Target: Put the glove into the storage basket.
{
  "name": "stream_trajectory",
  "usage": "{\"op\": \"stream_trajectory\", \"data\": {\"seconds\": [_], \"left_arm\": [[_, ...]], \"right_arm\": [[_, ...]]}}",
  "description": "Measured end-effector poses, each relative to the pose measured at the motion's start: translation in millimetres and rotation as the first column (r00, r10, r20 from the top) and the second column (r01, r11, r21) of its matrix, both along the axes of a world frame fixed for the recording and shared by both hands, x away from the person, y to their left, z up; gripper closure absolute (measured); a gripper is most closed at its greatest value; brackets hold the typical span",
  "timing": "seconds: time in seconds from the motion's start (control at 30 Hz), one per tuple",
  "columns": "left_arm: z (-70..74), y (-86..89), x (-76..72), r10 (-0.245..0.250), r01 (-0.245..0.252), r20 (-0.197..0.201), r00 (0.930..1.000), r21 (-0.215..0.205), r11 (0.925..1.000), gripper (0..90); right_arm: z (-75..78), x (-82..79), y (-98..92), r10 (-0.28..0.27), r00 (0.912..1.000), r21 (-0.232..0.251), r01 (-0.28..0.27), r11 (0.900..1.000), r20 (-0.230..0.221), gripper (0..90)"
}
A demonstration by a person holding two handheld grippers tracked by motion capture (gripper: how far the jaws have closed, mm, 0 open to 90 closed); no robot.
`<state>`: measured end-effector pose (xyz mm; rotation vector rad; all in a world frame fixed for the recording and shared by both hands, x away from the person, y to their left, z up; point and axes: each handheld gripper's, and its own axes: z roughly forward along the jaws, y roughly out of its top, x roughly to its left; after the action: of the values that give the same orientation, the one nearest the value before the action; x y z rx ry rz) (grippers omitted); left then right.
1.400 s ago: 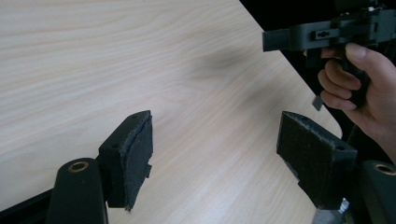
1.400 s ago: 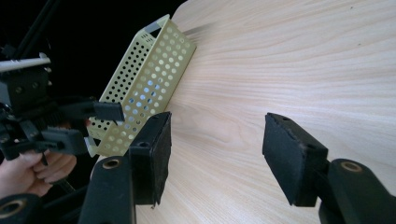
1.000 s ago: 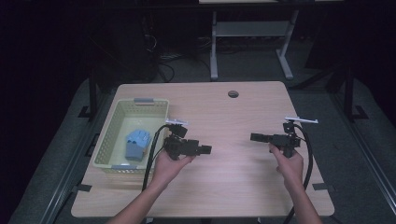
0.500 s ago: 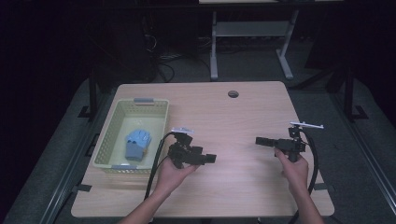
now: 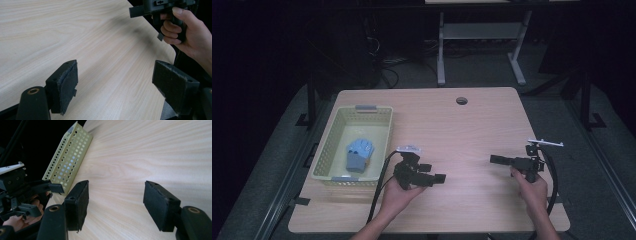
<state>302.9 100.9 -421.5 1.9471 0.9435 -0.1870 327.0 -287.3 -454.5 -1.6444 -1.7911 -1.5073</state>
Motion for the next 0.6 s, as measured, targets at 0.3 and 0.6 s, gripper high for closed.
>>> {"op": "stream_trajectory", "data": {"seconds": [0.3, 0.6], "left_arm": [[-10.4, -0.9, -12.4, -0.016, 0.016, 0.01, 0.9998, 0.001, 0.9999, 20.3], [-23.9, -4.0, -22.9, -0.039, 0.039, -0.004, 0.9992, 0.002, 0.9992, 20.3]], "right_arm": [[-5.1, -11.6, -1.7, 0.007, 1.0, 0.011, -0.007, 1.0, -0.002, 36.3], [-10.7, -17.6, -1.1, 0.013, 0.9999, 0.014, -0.013, 1.0, -0.01, 35.5]]}}
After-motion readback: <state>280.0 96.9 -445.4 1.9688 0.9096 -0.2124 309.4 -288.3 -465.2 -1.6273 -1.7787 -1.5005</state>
